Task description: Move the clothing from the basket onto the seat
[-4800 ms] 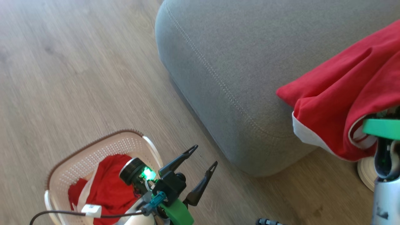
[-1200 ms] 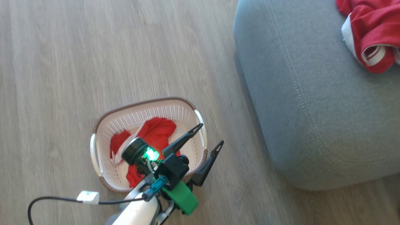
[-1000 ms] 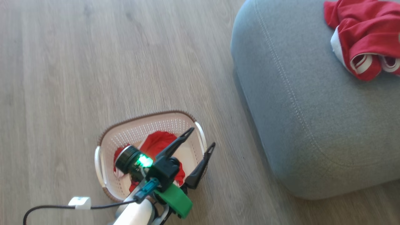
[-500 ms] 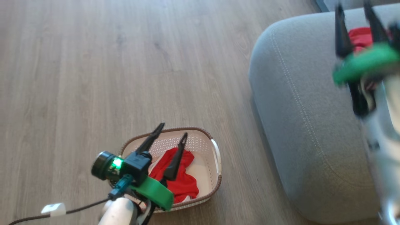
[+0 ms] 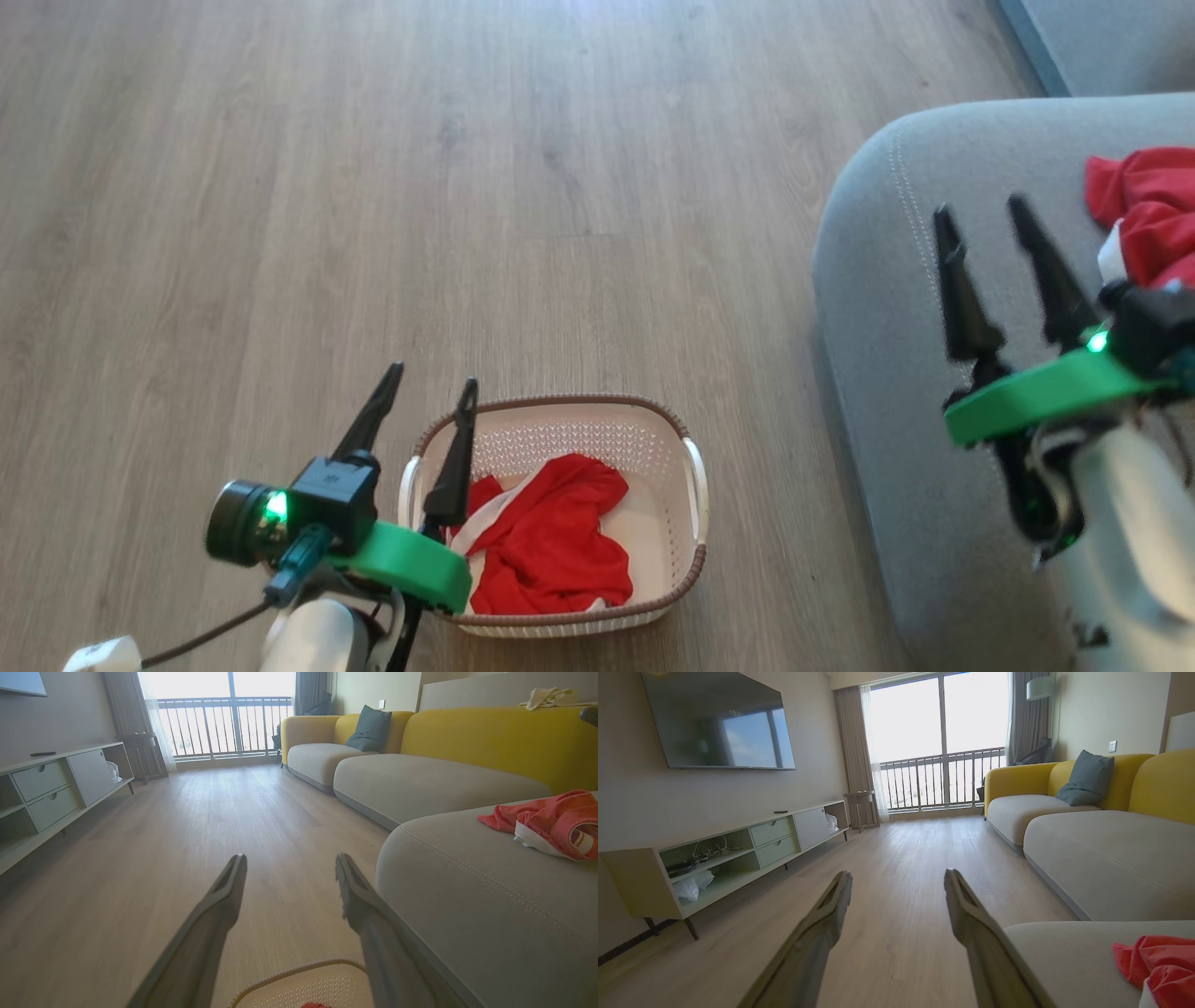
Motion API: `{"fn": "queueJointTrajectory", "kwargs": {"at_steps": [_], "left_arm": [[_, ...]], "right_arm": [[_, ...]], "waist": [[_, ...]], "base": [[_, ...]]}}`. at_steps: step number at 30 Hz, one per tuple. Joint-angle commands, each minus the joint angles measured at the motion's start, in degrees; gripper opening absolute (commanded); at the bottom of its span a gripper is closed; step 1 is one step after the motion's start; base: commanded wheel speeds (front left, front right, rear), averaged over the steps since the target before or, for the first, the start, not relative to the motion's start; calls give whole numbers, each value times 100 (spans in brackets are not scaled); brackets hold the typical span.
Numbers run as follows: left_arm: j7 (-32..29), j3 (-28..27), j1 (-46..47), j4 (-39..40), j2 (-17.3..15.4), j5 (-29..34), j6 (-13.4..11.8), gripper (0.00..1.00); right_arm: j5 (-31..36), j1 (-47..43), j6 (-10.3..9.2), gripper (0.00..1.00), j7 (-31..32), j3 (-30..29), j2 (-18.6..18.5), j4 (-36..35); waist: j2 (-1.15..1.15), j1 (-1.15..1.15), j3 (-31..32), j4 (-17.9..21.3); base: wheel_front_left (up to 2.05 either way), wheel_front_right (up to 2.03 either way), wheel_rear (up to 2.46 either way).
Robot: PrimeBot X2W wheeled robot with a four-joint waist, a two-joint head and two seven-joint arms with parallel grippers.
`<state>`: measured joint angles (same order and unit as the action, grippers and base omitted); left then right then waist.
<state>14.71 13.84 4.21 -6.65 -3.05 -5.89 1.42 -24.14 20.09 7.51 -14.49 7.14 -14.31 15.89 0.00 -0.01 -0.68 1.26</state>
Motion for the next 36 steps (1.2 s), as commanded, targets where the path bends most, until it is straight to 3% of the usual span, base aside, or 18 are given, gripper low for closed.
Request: {"fn": "queueJointTrajectory", "kwargs": {"at_steps": [1,16,36], "left_arm": [[29,-233,88,210,16,-9,-64,100],[29,-470,-93,257,17,-147,-908,100],[29,-353,-301,-318,17,-324,-911,100]], "right_arm": [[50,-16,-2,100,-51,45,38,-225],[436,-1164,-2,100,-51,-203,744,-341],[968,-1624,-2,100,-51,-190,973,-232]], "waist": [[0,1,34,-64],[0,1,-34,-301],[0,1,-65,-277]], "base": [[0,0,0],[0,0,0],[0,0,0]]}}
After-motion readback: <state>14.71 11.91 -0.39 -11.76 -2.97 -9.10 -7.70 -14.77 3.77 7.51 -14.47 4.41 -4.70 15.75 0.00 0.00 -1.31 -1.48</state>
